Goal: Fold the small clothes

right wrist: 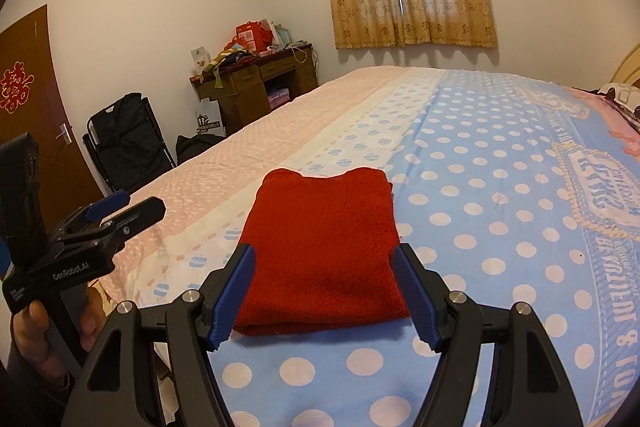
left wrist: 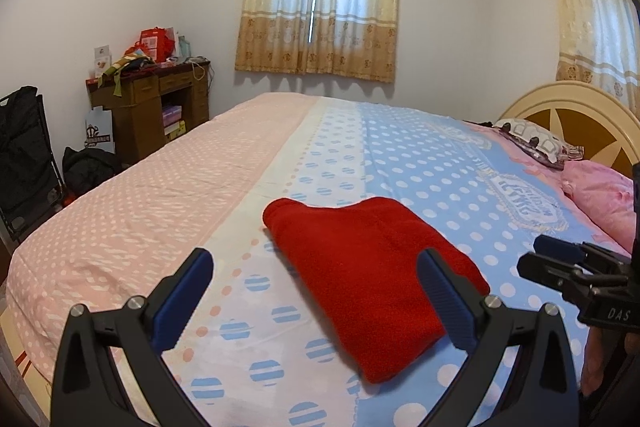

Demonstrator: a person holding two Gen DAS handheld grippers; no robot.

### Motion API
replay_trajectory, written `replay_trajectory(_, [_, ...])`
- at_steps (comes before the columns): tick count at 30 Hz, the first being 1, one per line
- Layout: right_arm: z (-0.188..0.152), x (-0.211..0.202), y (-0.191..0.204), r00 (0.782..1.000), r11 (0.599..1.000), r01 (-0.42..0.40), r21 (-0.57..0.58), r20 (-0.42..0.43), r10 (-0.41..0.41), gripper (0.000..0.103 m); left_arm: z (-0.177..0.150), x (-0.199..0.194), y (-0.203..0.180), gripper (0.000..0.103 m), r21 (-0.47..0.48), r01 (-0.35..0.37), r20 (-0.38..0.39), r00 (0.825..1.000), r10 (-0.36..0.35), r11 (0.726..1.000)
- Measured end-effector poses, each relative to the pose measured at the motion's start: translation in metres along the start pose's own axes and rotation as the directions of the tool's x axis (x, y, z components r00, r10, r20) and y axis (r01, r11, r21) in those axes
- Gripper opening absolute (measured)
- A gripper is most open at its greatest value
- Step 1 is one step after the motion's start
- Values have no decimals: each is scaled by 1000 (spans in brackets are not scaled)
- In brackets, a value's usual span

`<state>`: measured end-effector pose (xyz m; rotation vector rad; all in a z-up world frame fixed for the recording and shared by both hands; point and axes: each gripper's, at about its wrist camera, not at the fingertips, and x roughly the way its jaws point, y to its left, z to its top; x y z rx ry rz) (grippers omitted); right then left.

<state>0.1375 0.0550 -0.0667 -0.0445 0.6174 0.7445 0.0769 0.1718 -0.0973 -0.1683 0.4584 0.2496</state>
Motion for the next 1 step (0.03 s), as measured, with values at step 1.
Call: replay_trajectory(1, [0,0,0,1000,1000,-1,1,-1,1,71,0,0,-1,103,4,0,0,1000,0,1000])
